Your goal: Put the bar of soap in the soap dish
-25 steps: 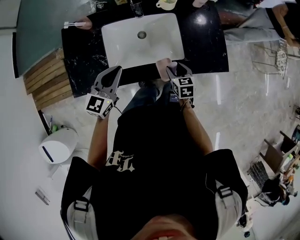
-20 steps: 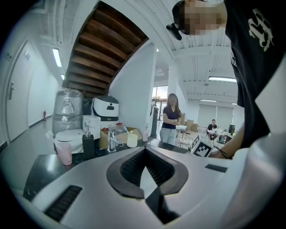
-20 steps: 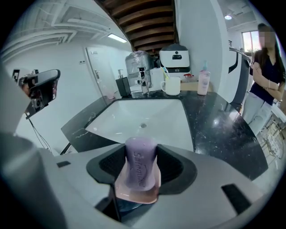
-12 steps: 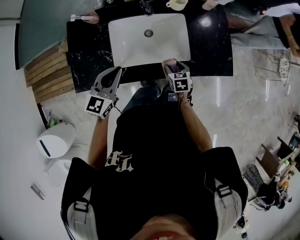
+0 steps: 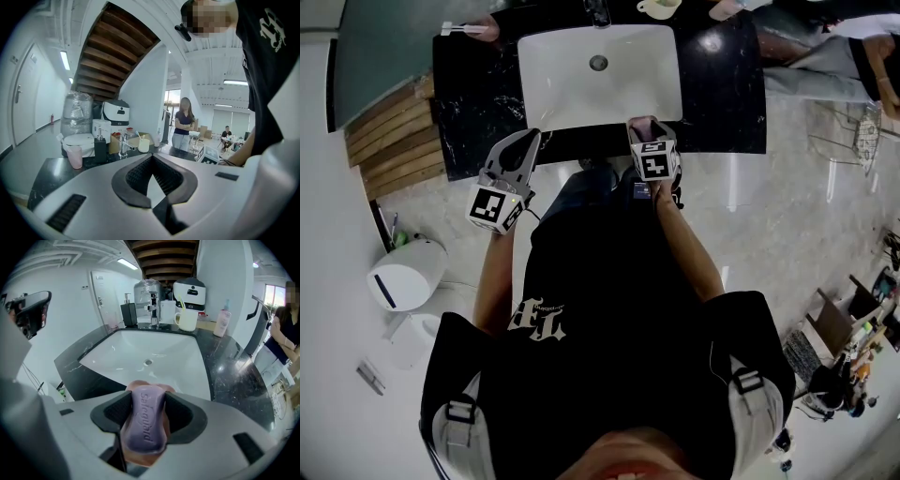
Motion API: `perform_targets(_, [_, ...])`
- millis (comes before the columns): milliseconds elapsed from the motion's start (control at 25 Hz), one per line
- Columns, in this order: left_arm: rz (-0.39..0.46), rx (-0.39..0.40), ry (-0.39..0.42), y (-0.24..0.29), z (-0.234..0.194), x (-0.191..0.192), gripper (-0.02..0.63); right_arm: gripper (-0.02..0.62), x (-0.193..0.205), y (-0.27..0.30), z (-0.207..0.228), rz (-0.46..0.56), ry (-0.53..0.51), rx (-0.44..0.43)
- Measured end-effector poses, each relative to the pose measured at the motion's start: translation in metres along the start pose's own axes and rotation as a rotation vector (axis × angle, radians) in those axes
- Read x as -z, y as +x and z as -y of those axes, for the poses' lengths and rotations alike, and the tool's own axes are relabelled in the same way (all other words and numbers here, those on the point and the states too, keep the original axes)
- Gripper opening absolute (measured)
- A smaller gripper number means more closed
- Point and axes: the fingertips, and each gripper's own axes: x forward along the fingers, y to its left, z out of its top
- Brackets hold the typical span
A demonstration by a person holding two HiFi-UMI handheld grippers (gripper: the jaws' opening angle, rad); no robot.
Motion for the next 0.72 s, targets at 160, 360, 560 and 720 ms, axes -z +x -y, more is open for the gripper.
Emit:
perform_targets(160, [-0.002,0.012,-0.002,0.006,0.002,0.001,0.002,0.227,-0.009,-0.012,0.002,0.051,0.003,-0.011])
perform_targets(360, [0.010,0.022,-0.001,0.016,0.008,-0.002,0.002,0.227,-0.042,-0.060,0.020,0.199,0.022,-0.022])
perform_targets(560, [0.019,0.034,-0.004,0.027,0.025,-0.006,0.002,0.179,-0.068,-0.138,0.060,0.358,-0.003,-0.031])
perform_targets(720, [0.041,0.012,-0.006,0.040,0.041,-0.013,0.002,0.054,-0.084,-0.196,0.098,0.484,-0.023,-0.028])
